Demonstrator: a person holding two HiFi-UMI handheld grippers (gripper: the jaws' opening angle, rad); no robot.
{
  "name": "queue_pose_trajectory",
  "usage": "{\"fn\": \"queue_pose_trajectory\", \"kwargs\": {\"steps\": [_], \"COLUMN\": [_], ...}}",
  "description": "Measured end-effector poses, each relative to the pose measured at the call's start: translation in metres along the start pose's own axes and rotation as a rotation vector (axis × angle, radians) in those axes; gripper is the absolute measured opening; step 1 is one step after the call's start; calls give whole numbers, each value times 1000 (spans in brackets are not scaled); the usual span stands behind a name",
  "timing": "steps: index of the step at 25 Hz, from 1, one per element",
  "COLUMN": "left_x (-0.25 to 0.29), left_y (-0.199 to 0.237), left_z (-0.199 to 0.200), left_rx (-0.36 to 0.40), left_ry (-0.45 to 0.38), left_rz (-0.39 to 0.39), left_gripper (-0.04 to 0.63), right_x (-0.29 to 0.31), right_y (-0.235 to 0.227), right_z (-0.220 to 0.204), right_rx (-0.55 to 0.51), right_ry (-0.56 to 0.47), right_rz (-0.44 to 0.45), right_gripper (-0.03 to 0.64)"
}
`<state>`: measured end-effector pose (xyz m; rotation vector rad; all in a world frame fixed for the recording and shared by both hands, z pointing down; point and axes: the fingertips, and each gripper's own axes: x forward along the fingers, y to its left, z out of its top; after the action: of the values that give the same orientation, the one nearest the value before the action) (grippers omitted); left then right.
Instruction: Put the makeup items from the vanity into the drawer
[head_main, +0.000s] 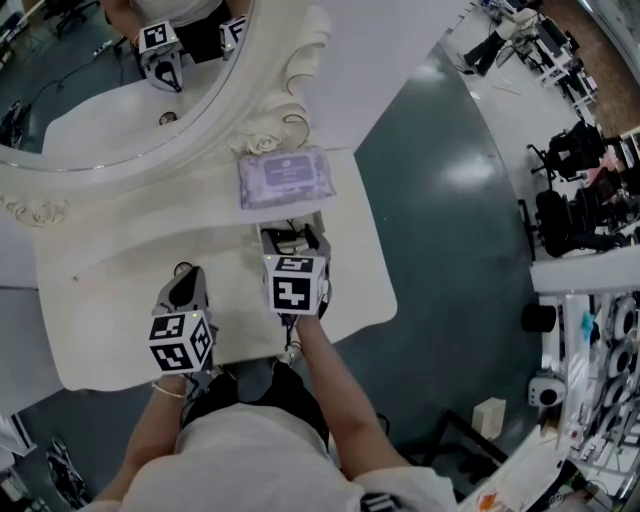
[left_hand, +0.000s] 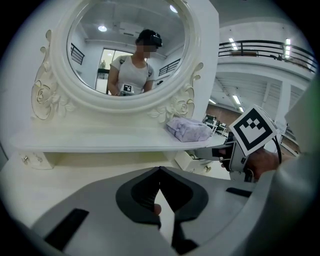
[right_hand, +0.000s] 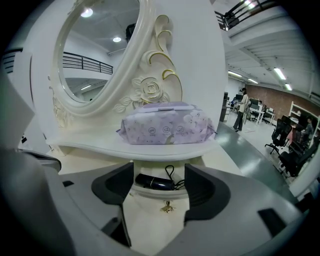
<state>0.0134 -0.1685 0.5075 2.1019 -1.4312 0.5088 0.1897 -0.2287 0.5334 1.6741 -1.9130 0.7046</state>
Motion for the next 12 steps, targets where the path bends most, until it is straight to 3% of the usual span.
{"fn": "queue_pose_trajectory", "kwargs": {"steps": [12], "left_x": [-21], "left_y": [2], "left_z": [4], "left_rx": [-14], "left_ry": [-46], "left_rz": [3], "left_gripper": [3], "right_x": [-42], "right_y": [14], "right_z": [6], "right_rx": [17], "right_ry": [-90], "right_rz": [11], "right_gripper": [314]}}
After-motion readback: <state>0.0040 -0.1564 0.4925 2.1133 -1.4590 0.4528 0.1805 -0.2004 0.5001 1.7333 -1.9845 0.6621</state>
